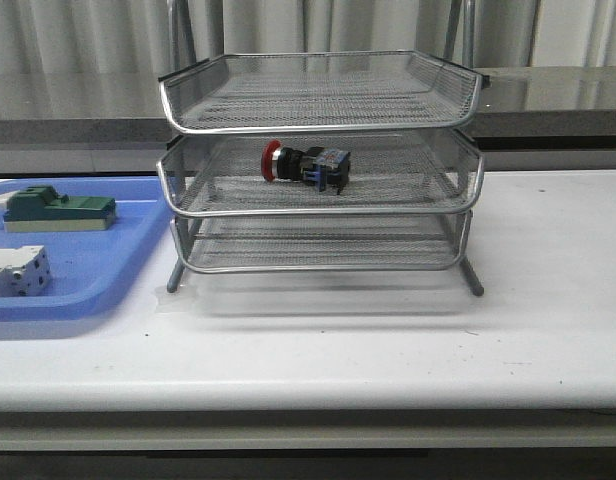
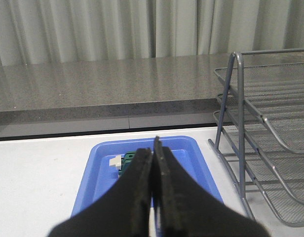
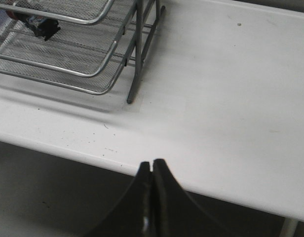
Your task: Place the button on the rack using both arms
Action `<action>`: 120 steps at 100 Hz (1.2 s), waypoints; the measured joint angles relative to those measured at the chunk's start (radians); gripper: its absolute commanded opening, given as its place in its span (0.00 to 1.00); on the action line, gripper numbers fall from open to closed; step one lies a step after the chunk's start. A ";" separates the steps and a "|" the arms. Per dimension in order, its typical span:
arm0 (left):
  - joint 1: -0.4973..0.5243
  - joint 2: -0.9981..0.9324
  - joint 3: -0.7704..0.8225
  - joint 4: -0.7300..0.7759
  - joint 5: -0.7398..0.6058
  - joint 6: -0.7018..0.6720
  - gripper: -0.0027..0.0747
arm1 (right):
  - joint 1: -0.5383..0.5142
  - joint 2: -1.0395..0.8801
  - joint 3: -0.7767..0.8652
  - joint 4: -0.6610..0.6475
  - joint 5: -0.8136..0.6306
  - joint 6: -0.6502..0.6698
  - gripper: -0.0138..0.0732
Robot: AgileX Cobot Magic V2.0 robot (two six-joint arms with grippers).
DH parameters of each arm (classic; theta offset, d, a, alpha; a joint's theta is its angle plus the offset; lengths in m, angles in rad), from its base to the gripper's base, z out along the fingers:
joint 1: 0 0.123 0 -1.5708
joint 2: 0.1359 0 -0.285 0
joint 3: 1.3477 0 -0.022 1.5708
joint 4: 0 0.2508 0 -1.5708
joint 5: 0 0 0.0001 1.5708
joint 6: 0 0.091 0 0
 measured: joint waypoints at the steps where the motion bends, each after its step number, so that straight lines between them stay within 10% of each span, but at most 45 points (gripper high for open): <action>1: 0.000 0.000 0.000 0.000 0.000 0.000 0.01 | 0.000 -0.002 0.000 0.000 0.000 0.000 0.09; 65: 0.000 0.000 0.000 0.000 0.000 0.000 0.01 | 0.000 -0.002 0.004 0.002 -0.010 0.000 0.09; 120: 0.000 0.000 0.000 0.000 0.000 0.000 0.01 | 0.138 -0.171 0.331 -0.194 -0.450 0.302 0.09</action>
